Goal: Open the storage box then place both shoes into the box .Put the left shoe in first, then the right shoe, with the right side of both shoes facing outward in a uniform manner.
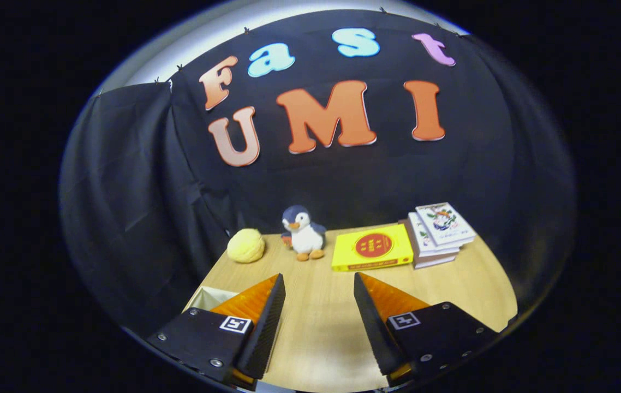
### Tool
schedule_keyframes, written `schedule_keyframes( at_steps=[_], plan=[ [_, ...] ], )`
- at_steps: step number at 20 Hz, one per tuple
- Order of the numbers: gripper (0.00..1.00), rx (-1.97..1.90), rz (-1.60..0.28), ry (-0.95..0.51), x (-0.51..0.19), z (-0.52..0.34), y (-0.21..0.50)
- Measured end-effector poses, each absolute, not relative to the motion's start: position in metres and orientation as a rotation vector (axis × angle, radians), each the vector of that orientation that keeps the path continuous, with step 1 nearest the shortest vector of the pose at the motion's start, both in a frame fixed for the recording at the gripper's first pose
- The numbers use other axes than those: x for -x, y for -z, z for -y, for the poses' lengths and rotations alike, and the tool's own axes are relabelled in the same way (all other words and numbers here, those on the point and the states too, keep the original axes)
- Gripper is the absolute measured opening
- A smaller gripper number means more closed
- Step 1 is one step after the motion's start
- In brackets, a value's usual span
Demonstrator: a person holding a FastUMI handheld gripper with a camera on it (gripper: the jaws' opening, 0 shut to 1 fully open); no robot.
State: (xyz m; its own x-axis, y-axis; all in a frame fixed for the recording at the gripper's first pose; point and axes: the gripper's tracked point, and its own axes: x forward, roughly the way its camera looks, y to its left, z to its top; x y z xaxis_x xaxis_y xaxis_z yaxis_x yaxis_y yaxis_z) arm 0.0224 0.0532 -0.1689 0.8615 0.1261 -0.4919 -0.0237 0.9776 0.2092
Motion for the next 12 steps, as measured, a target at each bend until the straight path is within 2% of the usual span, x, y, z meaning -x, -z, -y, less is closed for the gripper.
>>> schedule_keyframes(
  at_steps=[5, 12],
  plan=[
    [0.88, -0.121, -0.317, -0.026, -0.030, 0.002, 0.107],
    [0.93, -0.100, -0.092, -0.029, -0.028, 0.025, 0.044]
  ],
)
